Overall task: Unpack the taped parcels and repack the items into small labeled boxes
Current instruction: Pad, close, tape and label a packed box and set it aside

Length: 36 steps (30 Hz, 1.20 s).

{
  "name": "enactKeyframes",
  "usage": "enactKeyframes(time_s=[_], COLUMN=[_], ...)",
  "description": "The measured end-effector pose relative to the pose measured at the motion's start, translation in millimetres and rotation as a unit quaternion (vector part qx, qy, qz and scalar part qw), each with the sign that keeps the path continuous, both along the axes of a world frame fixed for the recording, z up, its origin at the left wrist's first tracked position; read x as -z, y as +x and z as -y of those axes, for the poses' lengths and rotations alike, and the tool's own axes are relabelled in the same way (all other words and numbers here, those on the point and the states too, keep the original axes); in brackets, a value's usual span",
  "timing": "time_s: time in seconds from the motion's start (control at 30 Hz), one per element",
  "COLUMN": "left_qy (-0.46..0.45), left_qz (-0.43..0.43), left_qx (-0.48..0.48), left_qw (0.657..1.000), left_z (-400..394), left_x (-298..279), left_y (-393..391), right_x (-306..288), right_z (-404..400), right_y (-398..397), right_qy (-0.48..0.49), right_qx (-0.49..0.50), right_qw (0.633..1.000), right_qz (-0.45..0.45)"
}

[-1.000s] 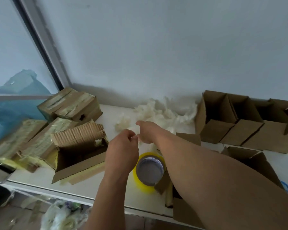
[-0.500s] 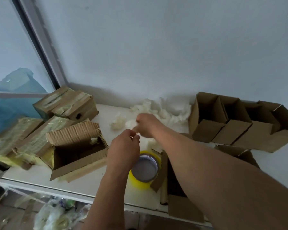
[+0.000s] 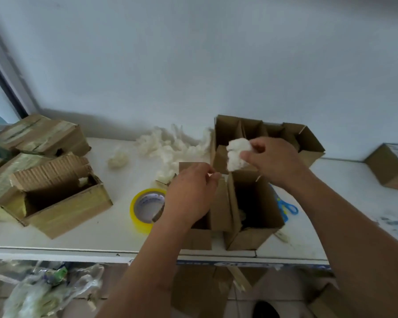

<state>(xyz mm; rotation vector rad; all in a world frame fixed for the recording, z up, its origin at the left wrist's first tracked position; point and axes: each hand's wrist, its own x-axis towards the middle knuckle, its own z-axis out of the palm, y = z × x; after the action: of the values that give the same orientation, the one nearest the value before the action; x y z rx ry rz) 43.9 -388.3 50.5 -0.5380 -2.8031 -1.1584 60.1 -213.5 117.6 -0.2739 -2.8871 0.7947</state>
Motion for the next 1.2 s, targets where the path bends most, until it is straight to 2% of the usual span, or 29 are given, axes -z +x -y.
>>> enactKeyframes(time_s=[0.07,0.17,0.27,0.37,0.57,0.73,0.93,1.07,1.2], left_qy=[-0.021,-0.047,-0.057,-0.045,-0.019,-0.034,-0.034,-0.029,-0.035], left_qz=[-0.004,0.017,0.061,0.095,0.135,0.151,0.172,0.171,0.174], left_qx=[0.017,0.027,0.024,0.021,0.050,0.070,0.070,0.059,0.059], left_qw=[1.000,0.998,0.996,0.994,0.989,0.985,0.982,0.983,0.982], left_z=[-12,-31,-43,-46,-38,-34,-37,-37,-37], left_x=[1,3,10,19,21,27,34,34,35], left_y=[7,19,29,29,19,11,5,3,5], right_x=[13,33,49,63,73,88,96,90,82], right_z=[-17,-29,-29,-29,-38,-32,-33,-43,-44], right_y=[21,44,53,48,31,26,21,22,27], right_qy=[-0.015,0.024,0.141,0.281,0.390,0.400,0.413,0.410,0.464], right_qx=[0.030,0.053,0.016,-0.050,-0.101,-0.090,-0.076,-0.096,-0.096], right_qw=[0.999,0.996,0.984,0.955,0.903,0.888,0.879,0.881,0.860], right_qz=[0.016,0.062,0.106,0.083,0.148,0.206,0.225,0.215,0.189])
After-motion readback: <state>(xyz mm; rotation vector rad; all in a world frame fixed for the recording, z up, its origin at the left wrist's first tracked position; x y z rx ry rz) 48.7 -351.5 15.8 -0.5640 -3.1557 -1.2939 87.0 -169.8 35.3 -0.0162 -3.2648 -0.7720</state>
